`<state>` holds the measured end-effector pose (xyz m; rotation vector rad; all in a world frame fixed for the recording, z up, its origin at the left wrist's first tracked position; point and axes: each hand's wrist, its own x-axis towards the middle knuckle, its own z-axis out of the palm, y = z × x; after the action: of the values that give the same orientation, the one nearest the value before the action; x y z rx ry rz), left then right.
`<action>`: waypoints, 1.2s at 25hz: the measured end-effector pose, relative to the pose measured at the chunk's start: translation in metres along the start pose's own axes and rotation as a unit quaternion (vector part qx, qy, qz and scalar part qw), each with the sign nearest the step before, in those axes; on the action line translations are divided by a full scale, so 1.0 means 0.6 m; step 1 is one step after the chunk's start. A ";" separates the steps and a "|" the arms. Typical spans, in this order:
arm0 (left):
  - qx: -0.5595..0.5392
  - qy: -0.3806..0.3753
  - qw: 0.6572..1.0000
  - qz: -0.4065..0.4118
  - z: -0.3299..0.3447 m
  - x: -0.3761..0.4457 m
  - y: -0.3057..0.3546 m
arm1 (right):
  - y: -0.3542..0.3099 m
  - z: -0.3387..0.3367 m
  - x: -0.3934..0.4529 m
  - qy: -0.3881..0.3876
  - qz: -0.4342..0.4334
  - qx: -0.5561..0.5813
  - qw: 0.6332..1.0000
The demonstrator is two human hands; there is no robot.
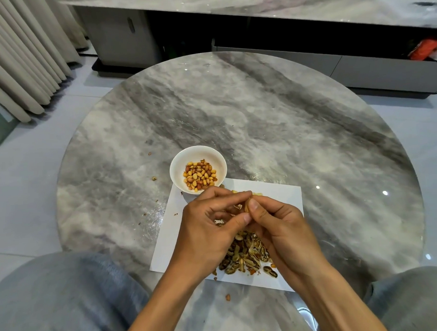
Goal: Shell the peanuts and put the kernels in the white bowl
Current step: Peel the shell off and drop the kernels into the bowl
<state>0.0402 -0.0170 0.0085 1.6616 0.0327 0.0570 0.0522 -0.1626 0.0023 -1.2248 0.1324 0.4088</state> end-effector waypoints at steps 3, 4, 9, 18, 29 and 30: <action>-0.122 -0.005 0.985 -0.122 0.007 -0.003 -0.001 | 0.002 0.003 0.000 0.020 -0.021 -0.046 0.999; -0.136 -0.004 0.980 -0.147 0.013 -0.005 -0.001 | 0.004 0.004 -0.001 0.036 -0.033 -0.062 0.997; -0.171 0.053 0.974 -0.139 0.039 -0.012 0.000 | 0.017 0.018 -0.006 0.078 -0.084 -0.095 0.989; -0.070 0.016 0.994 -0.077 0.020 -0.008 -0.002 | -0.002 -0.005 0.006 0.067 -0.021 -0.078 0.994; 0.100 0.033 0.994 0.034 0.008 -0.007 -0.004 | -0.033 -0.030 0.009 0.016 0.028 -0.111 0.993; 0.092 0.031 0.995 0.028 0.009 -0.007 -0.004 | -0.032 -0.029 0.008 0.017 0.014 -0.139 0.990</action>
<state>0.0362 -0.0221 0.0058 1.8453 0.0400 0.1514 0.0662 -0.1828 0.0119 -1.5071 0.1249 0.4423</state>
